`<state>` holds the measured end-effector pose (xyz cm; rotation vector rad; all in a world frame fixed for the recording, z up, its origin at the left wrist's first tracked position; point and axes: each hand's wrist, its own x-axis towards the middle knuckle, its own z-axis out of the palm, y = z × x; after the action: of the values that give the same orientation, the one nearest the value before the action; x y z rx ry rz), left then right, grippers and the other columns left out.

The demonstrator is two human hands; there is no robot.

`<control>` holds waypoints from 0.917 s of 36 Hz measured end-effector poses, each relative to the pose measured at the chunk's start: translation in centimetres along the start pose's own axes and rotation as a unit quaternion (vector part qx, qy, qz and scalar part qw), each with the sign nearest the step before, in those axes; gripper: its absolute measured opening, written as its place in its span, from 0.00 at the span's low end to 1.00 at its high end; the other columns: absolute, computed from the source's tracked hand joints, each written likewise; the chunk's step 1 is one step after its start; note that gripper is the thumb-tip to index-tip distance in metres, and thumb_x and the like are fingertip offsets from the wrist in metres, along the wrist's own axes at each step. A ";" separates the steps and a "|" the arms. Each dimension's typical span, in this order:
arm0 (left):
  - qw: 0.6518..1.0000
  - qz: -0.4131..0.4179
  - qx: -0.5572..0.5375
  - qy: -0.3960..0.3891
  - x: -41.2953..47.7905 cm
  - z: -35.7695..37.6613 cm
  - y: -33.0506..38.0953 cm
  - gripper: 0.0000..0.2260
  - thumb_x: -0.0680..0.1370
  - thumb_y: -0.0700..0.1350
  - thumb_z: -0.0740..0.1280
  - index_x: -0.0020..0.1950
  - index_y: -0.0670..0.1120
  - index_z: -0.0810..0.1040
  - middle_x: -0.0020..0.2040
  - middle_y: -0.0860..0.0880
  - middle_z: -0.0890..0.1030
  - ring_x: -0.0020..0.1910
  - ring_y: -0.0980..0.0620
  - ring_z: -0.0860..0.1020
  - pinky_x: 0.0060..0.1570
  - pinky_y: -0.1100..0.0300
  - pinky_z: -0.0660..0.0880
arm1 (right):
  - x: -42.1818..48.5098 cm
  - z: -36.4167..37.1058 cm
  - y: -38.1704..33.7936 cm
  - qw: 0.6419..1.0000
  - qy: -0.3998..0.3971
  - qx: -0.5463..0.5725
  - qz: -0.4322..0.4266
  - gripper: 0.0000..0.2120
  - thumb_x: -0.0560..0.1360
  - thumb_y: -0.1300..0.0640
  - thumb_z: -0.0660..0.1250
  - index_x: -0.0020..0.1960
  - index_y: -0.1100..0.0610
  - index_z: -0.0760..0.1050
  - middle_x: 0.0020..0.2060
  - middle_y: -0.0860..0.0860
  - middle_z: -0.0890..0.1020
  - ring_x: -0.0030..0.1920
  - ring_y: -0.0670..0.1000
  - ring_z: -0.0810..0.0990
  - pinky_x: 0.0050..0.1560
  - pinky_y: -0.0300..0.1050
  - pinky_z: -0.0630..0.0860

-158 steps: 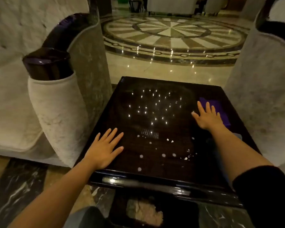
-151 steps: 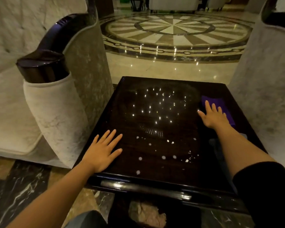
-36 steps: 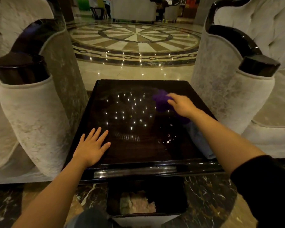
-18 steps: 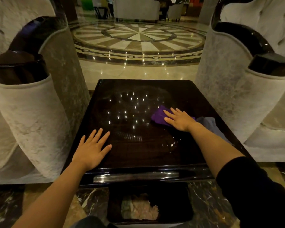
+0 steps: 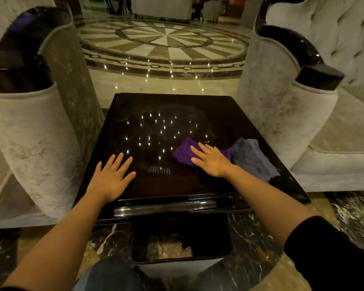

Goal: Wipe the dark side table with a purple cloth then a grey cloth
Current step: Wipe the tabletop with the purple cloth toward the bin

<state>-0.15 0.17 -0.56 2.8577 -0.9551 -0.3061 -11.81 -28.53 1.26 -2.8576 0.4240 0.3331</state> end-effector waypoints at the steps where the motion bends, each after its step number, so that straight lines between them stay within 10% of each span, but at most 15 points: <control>1: 1.000 -0.001 0.001 0.000 0.0 0.0 0.0 0.26 0.79 0.59 0.46 0.75 0.55 0.43 0.78 0.50 0.43 0.76 0.50 0.40 0.74 0.46 0.40 | -0.5 0.2 -0.3 1.000 -0.002 0.007 0.000 0.27 0.78 0.40 0.46 0.74 0.45 0.43 0.76 0.54 0.45 0.75 0.56 0.44 0.74 0.53 0.40; 24: 1.000 0.009 0.001 -0.013 -0.4 -0.9 0.4 0.26 0.80 0.59 0.45 0.76 0.53 0.44 0.78 0.48 0.43 0.76 0.48 0.41 0.74 0.45 0.40 | -11.7 5.7 -8.9 0.978 0.151 0.099 -0.109 0.20 0.78 0.55 0.58 0.69 0.56 0.64 0.71 0.53 0.67 0.69 0.53 0.62 0.69 0.41 0.56; 33: 1.000 0.013 -0.009 -0.016 0.0 -1.2 0.4 0.26 0.80 0.59 0.45 0.75 0.52 0.43 0.78 0.47 0.43 0.76 0.48 0.41 0.74 0.45 0.40 | -13.5 5.4 -10.6 0.963 0.096 0.230 -0.106 0.16 0.79 0.56 0.56 0.65 0.57 0.70 0.65 0.53 0.73 0.65 0.49 0.69 0.64 0.34 0.60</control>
<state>-0.13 -0.06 0.64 2.8289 -0.9901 -0.3576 -22.10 -13.78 1.64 -2.4496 0.1912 -0.0790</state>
